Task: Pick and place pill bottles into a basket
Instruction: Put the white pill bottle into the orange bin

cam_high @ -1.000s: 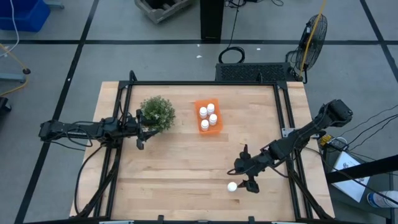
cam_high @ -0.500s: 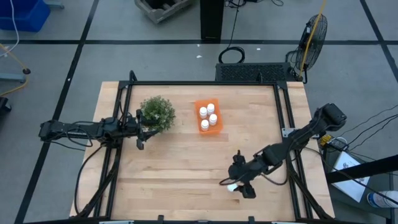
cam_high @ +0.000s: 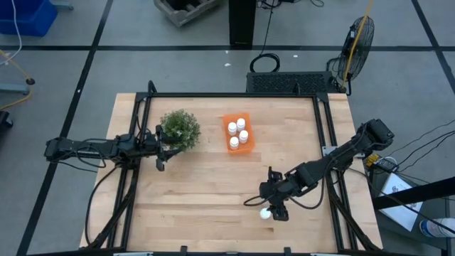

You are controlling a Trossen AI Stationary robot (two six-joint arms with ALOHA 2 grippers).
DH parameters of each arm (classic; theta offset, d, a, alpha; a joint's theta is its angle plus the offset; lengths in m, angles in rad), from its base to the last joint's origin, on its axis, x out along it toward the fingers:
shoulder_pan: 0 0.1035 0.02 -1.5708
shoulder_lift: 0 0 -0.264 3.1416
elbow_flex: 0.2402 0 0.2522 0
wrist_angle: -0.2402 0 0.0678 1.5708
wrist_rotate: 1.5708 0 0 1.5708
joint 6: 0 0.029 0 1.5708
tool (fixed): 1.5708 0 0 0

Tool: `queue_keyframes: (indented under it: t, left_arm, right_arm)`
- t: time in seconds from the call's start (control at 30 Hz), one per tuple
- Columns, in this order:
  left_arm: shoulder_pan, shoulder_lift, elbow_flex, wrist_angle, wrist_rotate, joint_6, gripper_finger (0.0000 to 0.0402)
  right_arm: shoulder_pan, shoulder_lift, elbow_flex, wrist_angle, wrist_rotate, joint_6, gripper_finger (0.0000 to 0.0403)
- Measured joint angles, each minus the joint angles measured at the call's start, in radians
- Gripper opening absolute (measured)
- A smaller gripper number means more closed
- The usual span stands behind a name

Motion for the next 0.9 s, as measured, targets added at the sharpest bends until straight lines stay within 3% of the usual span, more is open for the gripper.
queue_keyframes:
  t: [0.33, 0.53, 0.7, 0.9]
  left_arm:
    - [0.000, 0.000, 0.000, 0.001, 0.000, 0.000, 0.0214]
    - [0.000, 0.000, 0.000, 0.000, 0.000, 0.000, 0.0214]
    - [0.000, 0.000, 0.000, 0.001, 0.000, 0.000, 0.0214]
    - [0.000, 0.000, 0.000, 0.001, 0.000, 0.000, 0.0214]
  right_arm:
    - [0.005, 0.038, 0.084, -0.011, -0.004, -0.030, 0.0279]
    - [0.022, 0.161, 0.203, -0.191, -0.014, -0.079, 0.0279]
    - [0.025, 0.227, 0.215, -0.236, -0.083, -0.079, 0.0279]
    - [0.025, 0.240, 0.215, -0.219, -0.092, -0.069, 0.0279]
